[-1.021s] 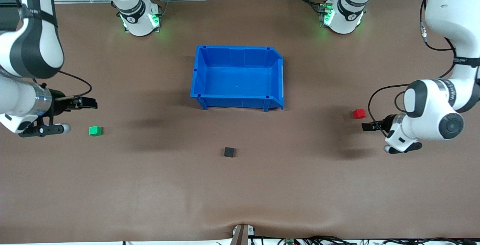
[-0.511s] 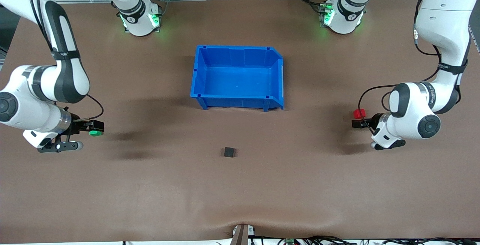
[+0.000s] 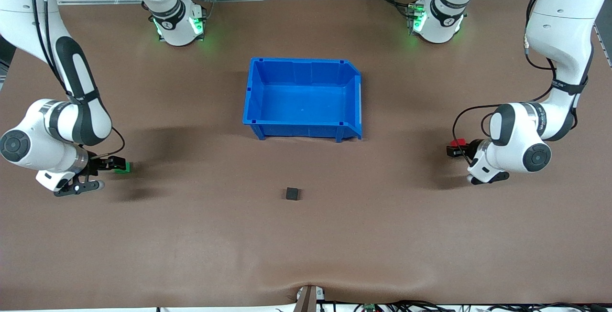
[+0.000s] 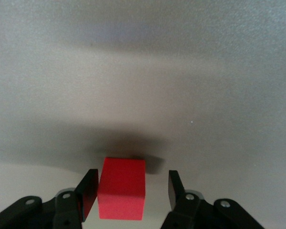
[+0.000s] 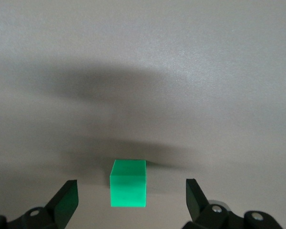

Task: Attach green and red cubes to black cube
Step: 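Lower both grippers and close them on the green and red cubes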

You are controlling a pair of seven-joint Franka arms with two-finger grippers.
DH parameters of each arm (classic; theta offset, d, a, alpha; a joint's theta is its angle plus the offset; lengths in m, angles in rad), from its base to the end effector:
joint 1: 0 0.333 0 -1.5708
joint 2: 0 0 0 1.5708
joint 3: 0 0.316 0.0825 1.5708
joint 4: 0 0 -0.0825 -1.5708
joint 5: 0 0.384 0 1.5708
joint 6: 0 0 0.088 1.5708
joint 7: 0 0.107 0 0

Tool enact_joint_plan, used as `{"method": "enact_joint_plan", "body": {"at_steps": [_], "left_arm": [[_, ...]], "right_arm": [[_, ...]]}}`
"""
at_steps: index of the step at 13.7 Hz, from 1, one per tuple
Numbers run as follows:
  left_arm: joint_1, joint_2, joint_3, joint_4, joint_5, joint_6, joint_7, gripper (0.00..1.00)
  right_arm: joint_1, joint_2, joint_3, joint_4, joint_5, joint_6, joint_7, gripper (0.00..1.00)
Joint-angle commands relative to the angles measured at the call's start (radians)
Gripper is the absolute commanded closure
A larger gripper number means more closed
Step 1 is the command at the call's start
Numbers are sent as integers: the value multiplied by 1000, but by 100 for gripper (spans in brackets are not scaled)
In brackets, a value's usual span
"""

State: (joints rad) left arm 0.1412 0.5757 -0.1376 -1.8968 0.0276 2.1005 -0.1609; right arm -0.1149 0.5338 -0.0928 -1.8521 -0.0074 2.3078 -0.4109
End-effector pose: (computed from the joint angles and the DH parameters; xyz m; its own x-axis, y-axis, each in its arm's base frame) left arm 0.5880 0.0045 0.1744 0.9211 0.1433 -0.3621 0.1535 -0.9882 -0.0005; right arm 0.6218 -0.1279 0.2279 0.9722 0.2160 -0.0908 0.2184 -0.9757 0.0174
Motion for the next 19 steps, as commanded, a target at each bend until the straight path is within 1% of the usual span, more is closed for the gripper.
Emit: {"method": "enact_joint_plan", "body": {"at_steps": [1, 2, 3, 4, 7, 8, 9, 11, 12, 14, 15, 17, 18, 19], "left_arm": [[6, -34, -4, -38, 5, 18, -9, 51], [6, -36, -4, -38, 5, 16, -9, 59], [6, -37, -4, -38, 5, 9, -9, 70], [6, -42, -4, -38, 5, 3, -9, 75], [6, -51, -4, -28, 5, -8, -12, 79], [6, -50, -4, -22, -1, -8, -28, 80], [3, -46, -4, -9, -3, -7, -89, 88], [-18, -34, -4, 45, -1, -7, -207, 91], [-29, -16, -4, 80, -3, -7, -238, 96], [-35, 9, -5, 143, -3, -7, -279, 100], [-46, 22, -7, 168, -6, -7, -299, 100], [-48, 42, -5, 205, -81, -7, -350, 100], [-48, 46, -5, 222, -101, -7, -362, 100], [-46, 52, -7, 226, -124, -7, -388, 100]], "right_arm": [[-20, -11, 15, -7, -17, -4, -29, 0], [-32, -9, 15, -12, -17, -2, -55, 0], [-43, -6, 15, -10, -16, -2, -80, 0], [-51, 6, 15, -10, -14, 4, -83, 0], [-33, 57, 16, -21, -3, 70, -71, 0], [-26, 54, 16, -33, -2, 70, -68, 0], [-28, 54, 16, -35, -2, 68, -68, 0], [-26, 55, 16, -35, 1, 68, -54, 0], [-25, 55, 16, -39, 1, 65, -30, 0], [-22, 52, 16, -47, 1, 61, -26, 0], [-23, 49, 16, -48, 1, 55, -29, 0], [-28, 46, 18, -47, 1, 33, -35, 0], [-28, 45, 16, -47, 1, 32, -37, 27], [-28, 43, 16, -47, 1, 28, -36, 68]]}}
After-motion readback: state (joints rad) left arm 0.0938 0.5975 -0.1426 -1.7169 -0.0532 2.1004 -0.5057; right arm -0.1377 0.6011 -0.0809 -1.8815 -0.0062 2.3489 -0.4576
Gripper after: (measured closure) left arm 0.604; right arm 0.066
